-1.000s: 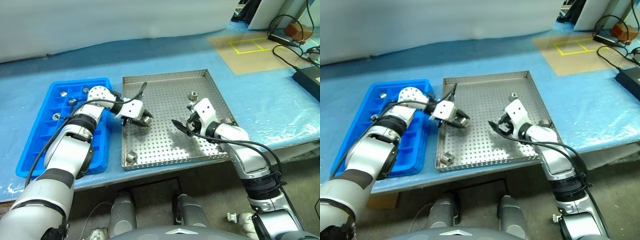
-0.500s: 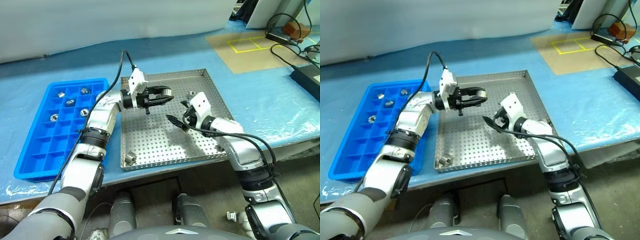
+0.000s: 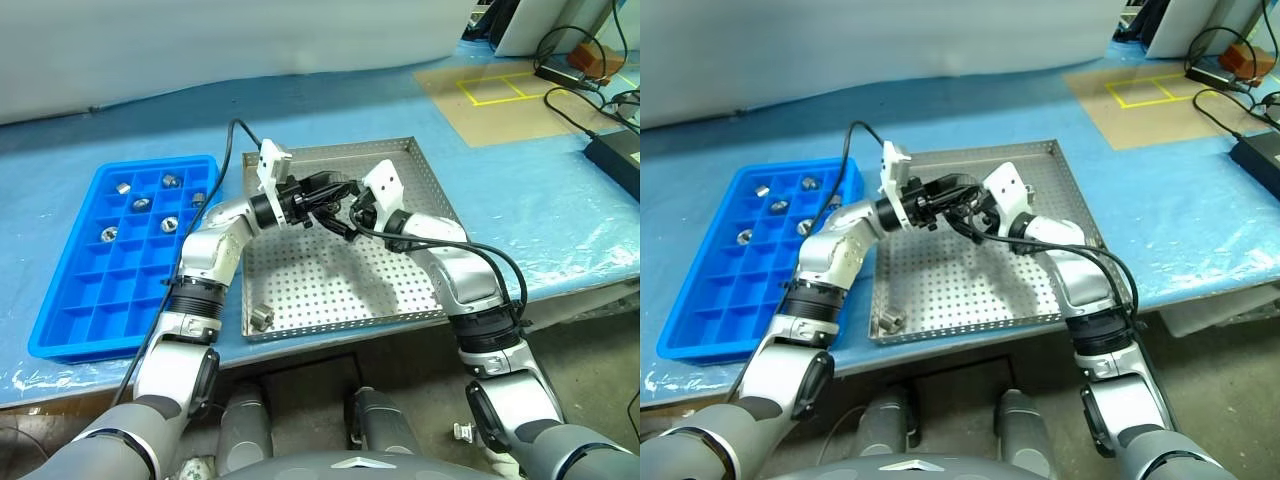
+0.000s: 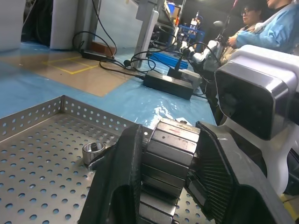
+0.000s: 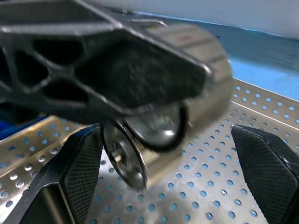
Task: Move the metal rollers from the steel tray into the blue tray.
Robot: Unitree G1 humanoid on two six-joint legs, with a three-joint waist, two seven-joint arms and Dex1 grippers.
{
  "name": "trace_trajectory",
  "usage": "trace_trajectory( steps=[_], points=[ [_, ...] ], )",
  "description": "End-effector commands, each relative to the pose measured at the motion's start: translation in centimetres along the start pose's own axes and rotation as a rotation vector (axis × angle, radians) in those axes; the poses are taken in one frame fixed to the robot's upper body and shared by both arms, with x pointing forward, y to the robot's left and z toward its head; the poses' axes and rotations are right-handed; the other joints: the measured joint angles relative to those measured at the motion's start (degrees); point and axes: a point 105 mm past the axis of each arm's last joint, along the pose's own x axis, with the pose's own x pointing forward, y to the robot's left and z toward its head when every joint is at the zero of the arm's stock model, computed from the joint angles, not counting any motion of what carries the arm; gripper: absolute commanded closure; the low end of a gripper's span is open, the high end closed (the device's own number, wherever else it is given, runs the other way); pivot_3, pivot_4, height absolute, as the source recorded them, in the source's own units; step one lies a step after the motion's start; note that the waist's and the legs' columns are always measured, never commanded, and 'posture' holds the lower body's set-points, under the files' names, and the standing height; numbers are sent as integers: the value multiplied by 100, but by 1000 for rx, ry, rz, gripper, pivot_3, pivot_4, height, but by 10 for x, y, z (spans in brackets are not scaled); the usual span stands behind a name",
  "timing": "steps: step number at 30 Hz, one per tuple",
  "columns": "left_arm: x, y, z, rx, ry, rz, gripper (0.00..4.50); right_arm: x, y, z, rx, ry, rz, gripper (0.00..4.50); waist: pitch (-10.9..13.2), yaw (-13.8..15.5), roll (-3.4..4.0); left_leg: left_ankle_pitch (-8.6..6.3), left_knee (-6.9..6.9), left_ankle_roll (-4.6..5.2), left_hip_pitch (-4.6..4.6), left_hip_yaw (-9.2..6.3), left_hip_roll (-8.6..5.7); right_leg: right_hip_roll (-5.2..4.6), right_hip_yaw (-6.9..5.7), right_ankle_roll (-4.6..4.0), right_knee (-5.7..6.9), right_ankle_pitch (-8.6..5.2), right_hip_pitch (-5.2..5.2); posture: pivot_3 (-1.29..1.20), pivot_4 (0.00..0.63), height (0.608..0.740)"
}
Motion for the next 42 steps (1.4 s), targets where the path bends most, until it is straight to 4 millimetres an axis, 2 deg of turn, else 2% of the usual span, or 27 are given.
trace_trajectory(
  steps=[1, 3, 6, 13, 20, 27, 32, 42],
  points=[
    [6, -11, 16, 29, -55, -43, 3081, 2, 2, 18, -23, -66, 17, 0, 0, -3, 0, 0, 0, 0, 0, 0, 1, 0, 0, 0, 0, 0, 0, -283, 150, 740],
    [7, -12, 17, 27, -58, -46, 3081, 1, 2, 18, -20, -68, 18, 0, 0, -8, 0, 0, 0, -1, 2, 0, 1, 1, 1, 0, 1, 0, 0, -286, 150, 740],
    [9, -13, 17, 27, -61, -50, 3081, 0, 2, 18, -17, -70, 18, 620, 0, -9, 0, 1, 0, -2, 3, 0, 2, 1, 1, 0, 0, 0, 0, -290, 150, 740],
    [10, -13, 17, 32, -58, -58, 3081, -2, 0, 15, -31, -61, 10, 2907, 0, -7, 0, 1, -1, -2, 2, 0, 1, 1, 1, 0, 0, 0, 0, -296, 150, 740],
    [10, -13, 17, 34, -59, -54, 3081, -2, -3, 14, -50, -56, 2, 2912, 0, -9, 0, 1, 0, -2, 3, 0, 1, 2, 2, 0, 0, 0, 0, -295, 150, 740],
    [11, -12, 16, 35, -59, -35, 3081, -3, -13, -4, -191, 31, -57, 2912, 0, -8, 0, 1, 0, -2, 2, 0, 1, 1, 2, 0, 1, 0, 0, -292, 150, 740],
    [9, -10, 16, 40, -60, -19, 3081, -4, -19, -29, -351, 130, -84, 2912, 0, -11, 0, 1, 1, -2, 3, 0, 0, 2, 2, 1, 1, 0, 0, -279, 150, 740],
    [9, -7, 18, 50, -73, 11, 3081, -1, -21, -36, -496, 152, -74, 2912, 1, -10, -1, 1, 3, -1, 1, 0, 0, 2, 3, 1, 1, 0, -1, -255, 150, 740]
  ],
)
